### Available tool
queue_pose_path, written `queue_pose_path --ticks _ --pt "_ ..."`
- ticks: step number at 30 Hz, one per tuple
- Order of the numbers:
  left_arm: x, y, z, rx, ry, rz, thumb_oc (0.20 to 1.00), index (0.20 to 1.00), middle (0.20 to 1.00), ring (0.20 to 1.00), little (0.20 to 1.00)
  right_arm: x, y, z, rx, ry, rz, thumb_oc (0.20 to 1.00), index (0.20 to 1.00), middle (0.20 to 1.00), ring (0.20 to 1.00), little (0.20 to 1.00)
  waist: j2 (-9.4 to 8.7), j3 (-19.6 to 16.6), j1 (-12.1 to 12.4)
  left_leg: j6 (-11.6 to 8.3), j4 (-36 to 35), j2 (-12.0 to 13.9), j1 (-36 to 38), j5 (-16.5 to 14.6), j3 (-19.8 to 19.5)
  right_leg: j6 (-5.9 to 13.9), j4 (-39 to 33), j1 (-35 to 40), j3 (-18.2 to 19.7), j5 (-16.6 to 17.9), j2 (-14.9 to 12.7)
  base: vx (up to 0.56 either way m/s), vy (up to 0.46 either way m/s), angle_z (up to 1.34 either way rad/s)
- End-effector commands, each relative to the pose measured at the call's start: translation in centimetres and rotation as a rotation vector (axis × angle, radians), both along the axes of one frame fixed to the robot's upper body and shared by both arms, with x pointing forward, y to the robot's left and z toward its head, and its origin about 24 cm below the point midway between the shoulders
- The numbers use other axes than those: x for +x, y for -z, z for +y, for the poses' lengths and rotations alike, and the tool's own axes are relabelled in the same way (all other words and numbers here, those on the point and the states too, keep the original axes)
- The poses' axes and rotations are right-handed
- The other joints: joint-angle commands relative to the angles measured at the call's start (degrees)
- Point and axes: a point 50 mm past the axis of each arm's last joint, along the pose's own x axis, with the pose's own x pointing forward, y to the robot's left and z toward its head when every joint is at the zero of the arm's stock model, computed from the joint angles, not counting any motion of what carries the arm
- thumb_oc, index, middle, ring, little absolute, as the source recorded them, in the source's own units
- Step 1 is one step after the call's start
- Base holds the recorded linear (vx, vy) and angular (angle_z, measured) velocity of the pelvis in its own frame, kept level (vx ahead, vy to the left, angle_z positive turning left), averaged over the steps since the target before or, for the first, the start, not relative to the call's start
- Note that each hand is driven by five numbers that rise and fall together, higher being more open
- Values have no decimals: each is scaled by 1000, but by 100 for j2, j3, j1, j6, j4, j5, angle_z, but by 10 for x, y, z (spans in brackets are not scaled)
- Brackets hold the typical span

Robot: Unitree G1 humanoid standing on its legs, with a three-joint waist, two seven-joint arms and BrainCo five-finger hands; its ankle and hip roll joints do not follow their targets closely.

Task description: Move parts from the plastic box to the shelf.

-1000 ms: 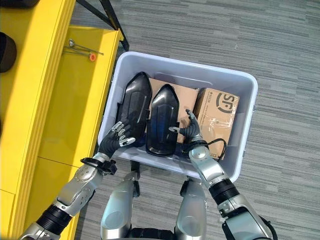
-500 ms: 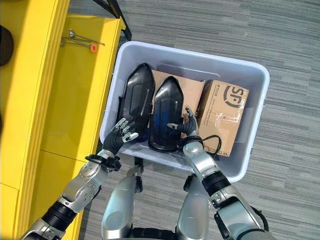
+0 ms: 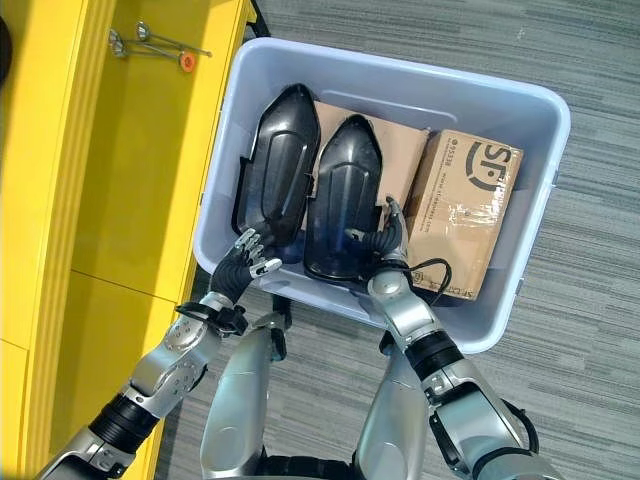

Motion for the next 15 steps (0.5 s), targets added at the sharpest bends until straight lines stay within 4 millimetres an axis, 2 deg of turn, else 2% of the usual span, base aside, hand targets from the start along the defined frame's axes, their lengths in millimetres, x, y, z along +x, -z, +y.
queue_pose_path --ticks 1,5,15 --pt "-13 -13 -14 -66 46 -72 1000 1000 1000 1000 1000 -7 22 -3 9 -1 96 1000 1000 1000 1000 1000 235 -184 21 284 394 -137 -146 -445 497 6 26 170 155 -103 323 0 0 0" --pt "-12 -15 -12 -68 17 -89 1000 1000 1000 1000 1000 -15 33 1 15 -4 129 1000 1000 1000 1000 1000 243 -184 14 364 533 -200 -479 -487 451 -40 210 -167 248 -142 382 -7 17 4" --pt "-12 -13 -11 -71 24 -92 1000 1000 1000 1000 1000 -11 42 -5 -27 33 198 1000 1000 1000 1000 1000 360 -184 104 430 782 -277 -908 -534 344 -86 510 -590 307 -192 333 -1 2 0"
